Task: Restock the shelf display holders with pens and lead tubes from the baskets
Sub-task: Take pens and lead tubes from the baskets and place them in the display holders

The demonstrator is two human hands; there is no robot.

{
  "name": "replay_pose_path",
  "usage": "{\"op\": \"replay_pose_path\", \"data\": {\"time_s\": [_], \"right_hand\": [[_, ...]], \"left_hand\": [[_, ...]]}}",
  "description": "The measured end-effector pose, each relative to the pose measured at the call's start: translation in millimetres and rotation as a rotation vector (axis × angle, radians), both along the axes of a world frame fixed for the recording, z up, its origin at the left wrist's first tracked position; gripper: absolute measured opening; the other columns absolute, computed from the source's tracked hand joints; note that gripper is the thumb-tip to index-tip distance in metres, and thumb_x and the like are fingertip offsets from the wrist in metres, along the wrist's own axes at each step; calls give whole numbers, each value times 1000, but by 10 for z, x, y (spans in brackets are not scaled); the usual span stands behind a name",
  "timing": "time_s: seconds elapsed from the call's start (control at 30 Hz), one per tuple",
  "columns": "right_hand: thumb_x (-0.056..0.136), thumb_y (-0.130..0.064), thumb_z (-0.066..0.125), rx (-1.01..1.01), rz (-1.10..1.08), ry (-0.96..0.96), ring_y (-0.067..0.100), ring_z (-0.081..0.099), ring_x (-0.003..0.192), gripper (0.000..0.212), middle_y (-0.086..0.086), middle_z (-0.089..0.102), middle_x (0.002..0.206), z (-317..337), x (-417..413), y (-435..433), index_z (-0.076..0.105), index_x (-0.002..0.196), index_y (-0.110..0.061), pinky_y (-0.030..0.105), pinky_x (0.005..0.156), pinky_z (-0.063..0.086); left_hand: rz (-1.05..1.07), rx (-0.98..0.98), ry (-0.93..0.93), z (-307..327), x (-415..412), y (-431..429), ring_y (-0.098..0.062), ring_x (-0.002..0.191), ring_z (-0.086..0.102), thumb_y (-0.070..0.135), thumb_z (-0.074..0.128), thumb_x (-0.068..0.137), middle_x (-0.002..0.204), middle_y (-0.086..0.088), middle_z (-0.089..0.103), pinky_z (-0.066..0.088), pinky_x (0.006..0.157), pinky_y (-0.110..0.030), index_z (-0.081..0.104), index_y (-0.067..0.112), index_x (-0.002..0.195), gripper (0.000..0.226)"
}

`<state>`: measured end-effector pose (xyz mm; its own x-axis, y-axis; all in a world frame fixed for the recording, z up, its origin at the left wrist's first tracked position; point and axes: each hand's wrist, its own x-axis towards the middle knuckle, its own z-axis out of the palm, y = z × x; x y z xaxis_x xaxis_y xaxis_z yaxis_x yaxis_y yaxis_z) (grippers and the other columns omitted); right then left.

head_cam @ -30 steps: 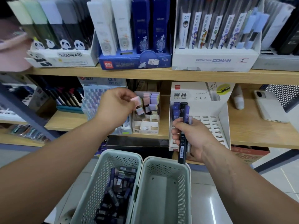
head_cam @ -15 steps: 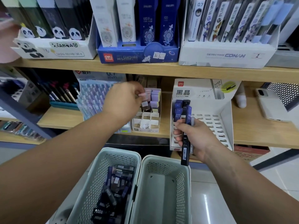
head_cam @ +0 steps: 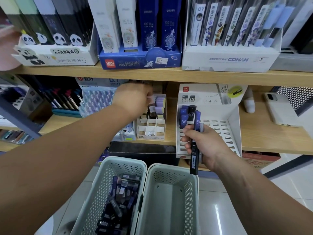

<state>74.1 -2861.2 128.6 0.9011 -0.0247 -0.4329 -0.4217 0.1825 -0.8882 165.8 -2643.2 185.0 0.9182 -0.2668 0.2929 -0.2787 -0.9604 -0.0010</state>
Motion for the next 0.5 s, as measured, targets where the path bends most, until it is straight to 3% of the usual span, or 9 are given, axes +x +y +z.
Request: {"op": "replay_pose_path", "data": {"time_s": [0.3, 0.5], "right_hand": [[95, -7, 66, 1, 16, -17, 16, 53, 49, 9, 8, 65, 66, 20, -19, 33, 63, 92, -14, 26, 46, 47], [95, -6, 65, 22, 32, -11, 17, 53, 52, 10, 8, 65, 67, 26, -21, 57, 63, 94, -15, 26, 48, 47]], "left_hand": [[24, 15, 157, 68, 129, 16, -26, 96, 62, 31, 59, 99, 108, -2, 67, 49, 74, -35, 66, 26, 105, 11], [31, 153, 223, 115, 81, -105, -25, 93, 62, 30, 57, 99, 103, 0, 68, 49, 73, -36, 72, 28, 103, 15]]}}
